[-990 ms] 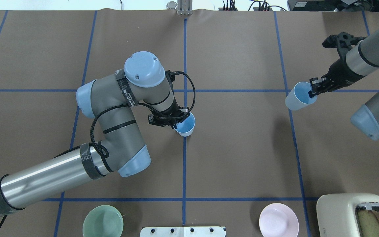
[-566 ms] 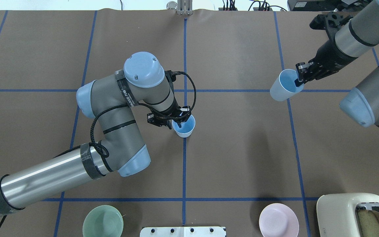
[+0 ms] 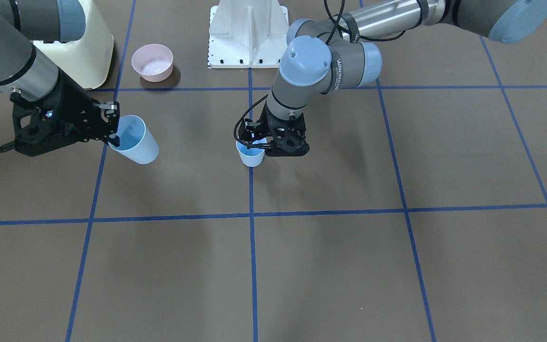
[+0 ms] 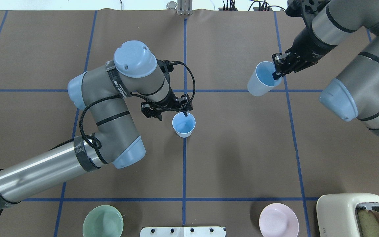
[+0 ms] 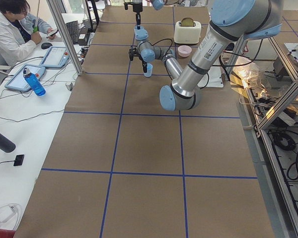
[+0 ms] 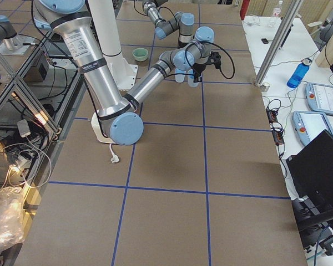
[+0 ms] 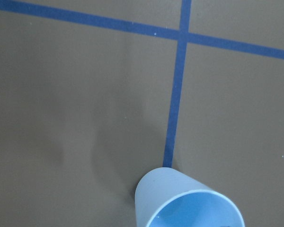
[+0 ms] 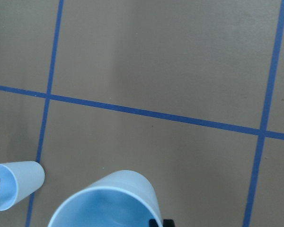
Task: Stack blue cups with both arms
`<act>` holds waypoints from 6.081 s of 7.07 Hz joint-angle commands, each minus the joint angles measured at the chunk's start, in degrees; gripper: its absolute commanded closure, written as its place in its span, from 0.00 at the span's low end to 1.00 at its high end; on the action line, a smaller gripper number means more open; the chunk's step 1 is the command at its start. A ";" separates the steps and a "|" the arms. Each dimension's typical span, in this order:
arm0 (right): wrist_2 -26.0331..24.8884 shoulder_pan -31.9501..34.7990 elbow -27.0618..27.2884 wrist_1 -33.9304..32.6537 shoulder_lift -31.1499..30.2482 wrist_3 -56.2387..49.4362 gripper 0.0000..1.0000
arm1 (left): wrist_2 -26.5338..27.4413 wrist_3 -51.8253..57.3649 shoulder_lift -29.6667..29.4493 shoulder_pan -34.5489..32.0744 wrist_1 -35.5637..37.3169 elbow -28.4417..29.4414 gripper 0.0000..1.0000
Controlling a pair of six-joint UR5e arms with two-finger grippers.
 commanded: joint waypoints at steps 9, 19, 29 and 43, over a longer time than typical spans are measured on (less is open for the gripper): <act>-15.05 -18.85 -13.11 -0.45 18.74 14.93 1.00 | -13.66 38.12 17.42 -21.81 1.10 -2.98 0.05; -16.81 -20.62 -13.55 -0.27 17.07 14.93 0.94 | -13.66 38.31 17.59 -21.81 1.28 -2.89 0.05; -12.25 2.63 -6.70 2.19 4.79 3.59 0.00 | -15.77 54.35 19.09 -32.07 9.96 -3.59 0.03; -4.42 30.88 -9.77 2.28 -30.57 -22.33 0.00 | -21.04 81.99 43.52 -51.34 11.74 -1.31 0.02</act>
